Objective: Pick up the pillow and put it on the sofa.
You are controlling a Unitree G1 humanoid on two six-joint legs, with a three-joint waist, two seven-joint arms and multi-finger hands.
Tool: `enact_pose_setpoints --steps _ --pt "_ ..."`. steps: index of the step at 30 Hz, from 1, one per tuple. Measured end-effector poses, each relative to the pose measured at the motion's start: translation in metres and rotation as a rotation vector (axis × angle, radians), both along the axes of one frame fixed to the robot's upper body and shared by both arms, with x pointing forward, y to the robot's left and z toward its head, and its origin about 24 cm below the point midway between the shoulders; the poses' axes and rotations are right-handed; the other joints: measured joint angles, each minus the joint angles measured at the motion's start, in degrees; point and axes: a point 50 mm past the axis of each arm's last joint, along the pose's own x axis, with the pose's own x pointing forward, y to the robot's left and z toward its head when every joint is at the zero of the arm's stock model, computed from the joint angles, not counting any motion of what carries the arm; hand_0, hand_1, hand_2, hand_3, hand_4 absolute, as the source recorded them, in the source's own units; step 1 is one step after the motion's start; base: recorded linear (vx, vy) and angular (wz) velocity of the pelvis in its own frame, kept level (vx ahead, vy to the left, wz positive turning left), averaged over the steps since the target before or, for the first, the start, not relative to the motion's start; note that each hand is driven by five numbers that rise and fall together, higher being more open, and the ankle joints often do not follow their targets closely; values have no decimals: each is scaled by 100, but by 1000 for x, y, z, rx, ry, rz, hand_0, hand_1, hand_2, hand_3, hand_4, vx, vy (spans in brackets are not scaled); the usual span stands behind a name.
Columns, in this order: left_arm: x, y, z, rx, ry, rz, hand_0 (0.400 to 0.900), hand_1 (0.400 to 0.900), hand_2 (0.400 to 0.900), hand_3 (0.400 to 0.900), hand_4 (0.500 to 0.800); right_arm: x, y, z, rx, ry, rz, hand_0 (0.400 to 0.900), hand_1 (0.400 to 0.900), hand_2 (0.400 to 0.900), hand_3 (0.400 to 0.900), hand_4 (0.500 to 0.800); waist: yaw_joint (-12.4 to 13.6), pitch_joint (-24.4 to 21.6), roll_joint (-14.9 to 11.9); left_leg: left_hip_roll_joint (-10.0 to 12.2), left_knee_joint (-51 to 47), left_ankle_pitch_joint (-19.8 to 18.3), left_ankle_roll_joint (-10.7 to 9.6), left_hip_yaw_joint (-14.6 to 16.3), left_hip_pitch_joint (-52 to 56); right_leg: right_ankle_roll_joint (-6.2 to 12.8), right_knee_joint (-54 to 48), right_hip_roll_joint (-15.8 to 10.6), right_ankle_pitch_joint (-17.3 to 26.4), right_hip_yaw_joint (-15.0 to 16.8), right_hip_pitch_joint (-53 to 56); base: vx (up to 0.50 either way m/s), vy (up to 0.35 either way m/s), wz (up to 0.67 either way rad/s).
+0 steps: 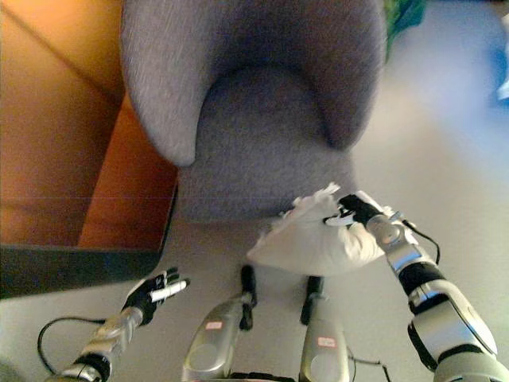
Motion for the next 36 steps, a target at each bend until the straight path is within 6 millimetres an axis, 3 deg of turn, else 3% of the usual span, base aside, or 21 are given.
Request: enact_pose_setpoints --steps 3,6,11,19,24,30,36 --pt "-16 3 -8 -2 67 20 900 900 900 900 800 -7 18 0 -23 24 97 400 400 400 400 500 -115 -463 -372 -8 -331 -2 2 133 470 58 -567 36 201 -87 495 78 71 -33" --pt "-22 3 -11 -2 107 18 900 900 900 900 800 -7 24 8 -46 29 156 400 400 400 400 500 -133 -919 -560 -15 -563 -20 8 278 822 104 -1001 52 386 -162 860 82 49 -23" --pt "-34 5 -16 2 150 48 900 900 900 900 800 0 31 38 -115 -1 269 400 400 400 400 500 -157 -1521 -507 -4 -764 -42 -14 433 1173 135 -1522 104 600 -224 1287 22 14 -10" --pt "-64 4 -30 -2 274 105 900 900 900 900 800 32 49 114 -215 -108 371 400 400 400 400 500 -255 -1780 -419 52 -854 -31 -76 456 1351 110 -1858 185 729 -359 1577 31 7 2" --pt "-68 4 -31 -9 299 111 900 900 900 900 800 44 61 149 -195 -166 390 400 400 400 400 500 -174 -1842 -430 74 -855 -28 -98 401 1347 87 -1940 214 746 -447 1649 45 -7 10" --pt "-72 5 -33 -10 317 122 900 900 900 900 800 57 58 163 -132 -164 332 400 400 400 400 500 -26 -1939 -451 75 -856 -34 -106 323 1325 88 -1944 205 741 -509 1677 40 -3 14" --pt "-78 6 -34 -19 334 135 900 900 900 900 800 63 44 156 -87 -138 238 400 400 400 400 500 88 -2041 -431 67 -856 -21 -110 121 1258 93 -1945 191 685 -707 1732 56 -7 23"
